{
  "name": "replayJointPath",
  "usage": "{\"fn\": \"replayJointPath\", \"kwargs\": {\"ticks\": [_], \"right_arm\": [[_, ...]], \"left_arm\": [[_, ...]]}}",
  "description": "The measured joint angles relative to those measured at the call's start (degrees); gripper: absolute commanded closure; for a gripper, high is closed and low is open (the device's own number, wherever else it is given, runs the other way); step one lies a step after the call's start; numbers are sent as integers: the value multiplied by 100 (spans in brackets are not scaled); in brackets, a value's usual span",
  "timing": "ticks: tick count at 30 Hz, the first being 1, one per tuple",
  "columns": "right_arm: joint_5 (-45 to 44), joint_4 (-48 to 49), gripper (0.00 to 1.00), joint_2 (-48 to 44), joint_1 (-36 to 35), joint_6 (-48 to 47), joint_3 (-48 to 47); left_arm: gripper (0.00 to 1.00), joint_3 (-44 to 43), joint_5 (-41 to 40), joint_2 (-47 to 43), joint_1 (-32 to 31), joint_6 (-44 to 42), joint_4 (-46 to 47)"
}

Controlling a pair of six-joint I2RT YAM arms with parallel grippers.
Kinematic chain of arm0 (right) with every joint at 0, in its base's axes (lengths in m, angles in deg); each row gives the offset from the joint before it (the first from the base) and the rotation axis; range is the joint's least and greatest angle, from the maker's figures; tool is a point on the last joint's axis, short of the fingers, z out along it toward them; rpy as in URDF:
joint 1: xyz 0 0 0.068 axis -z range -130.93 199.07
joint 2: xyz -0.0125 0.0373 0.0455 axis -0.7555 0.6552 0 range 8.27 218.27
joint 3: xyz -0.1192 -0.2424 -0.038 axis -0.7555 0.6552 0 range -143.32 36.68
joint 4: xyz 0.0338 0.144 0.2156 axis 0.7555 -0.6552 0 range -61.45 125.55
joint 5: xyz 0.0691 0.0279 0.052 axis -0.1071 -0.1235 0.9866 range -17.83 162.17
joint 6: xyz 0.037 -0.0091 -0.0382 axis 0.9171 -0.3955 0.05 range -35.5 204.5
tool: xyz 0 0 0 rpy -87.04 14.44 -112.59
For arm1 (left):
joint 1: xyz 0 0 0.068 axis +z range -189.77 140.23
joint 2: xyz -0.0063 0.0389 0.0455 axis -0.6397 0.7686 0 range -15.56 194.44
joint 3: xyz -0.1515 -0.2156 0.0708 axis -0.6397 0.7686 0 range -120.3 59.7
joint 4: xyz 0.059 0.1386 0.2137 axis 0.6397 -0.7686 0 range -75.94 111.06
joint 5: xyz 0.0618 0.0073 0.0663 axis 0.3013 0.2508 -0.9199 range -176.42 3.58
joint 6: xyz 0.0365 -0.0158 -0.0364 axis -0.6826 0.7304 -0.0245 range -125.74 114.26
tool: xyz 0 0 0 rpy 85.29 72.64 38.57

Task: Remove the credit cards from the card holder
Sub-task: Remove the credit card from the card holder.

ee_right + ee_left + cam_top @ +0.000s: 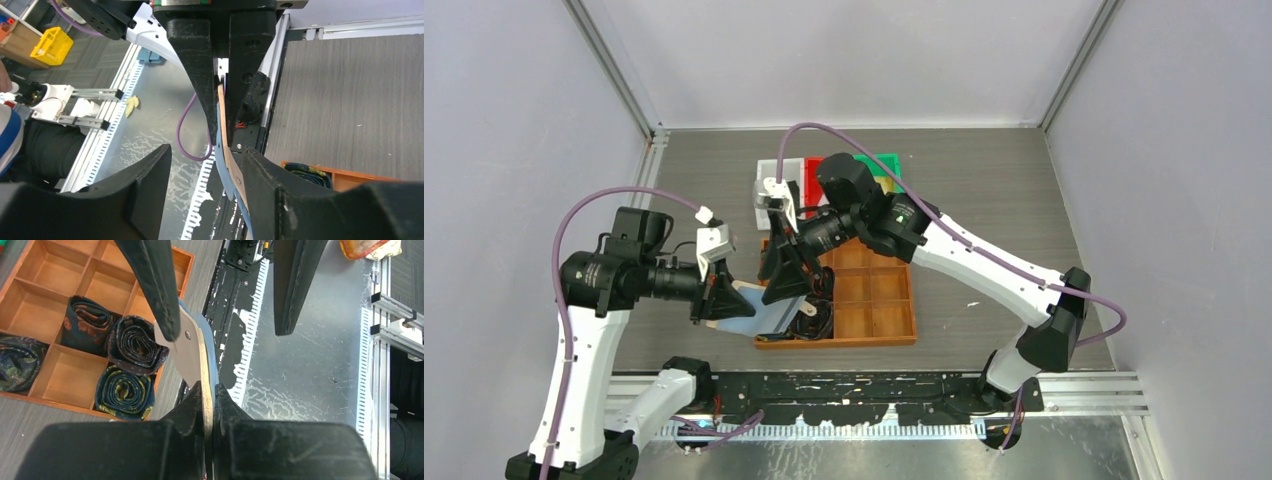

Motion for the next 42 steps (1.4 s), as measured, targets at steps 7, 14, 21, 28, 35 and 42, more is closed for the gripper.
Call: {"fn": "replayJointPath", "kwargs": {"ticks": [7, 14, 21, 28, 35, 42], "right_arm": [[-116, 85, 57, 15, -275, 20, 79], [-321, 315, 92, 57, -387, 205, 190], [-686, 850, 99, 151, -326, 841, 313], [-990, 3816, 99, -452, 308, 3189, 2157], [-2006, 5989, 99, -935, 518, 5007, 3353], [-2929, 6824, 99, -1187, 321, 5630, 3899]], "left_arm": [[100, -221, 120, 2, -15, -57, -125], [96, -247, 249, -33, -31, -68, -179], [1, -258, 286, -162, -33, 164, -26], [12, 160, 227, -726, -26, 1283, 1296], [55, 1113, 44, -1541, -31, 3195, 3077], [73, 1191, -245, -1766, -31, 4212, 4006]]}}
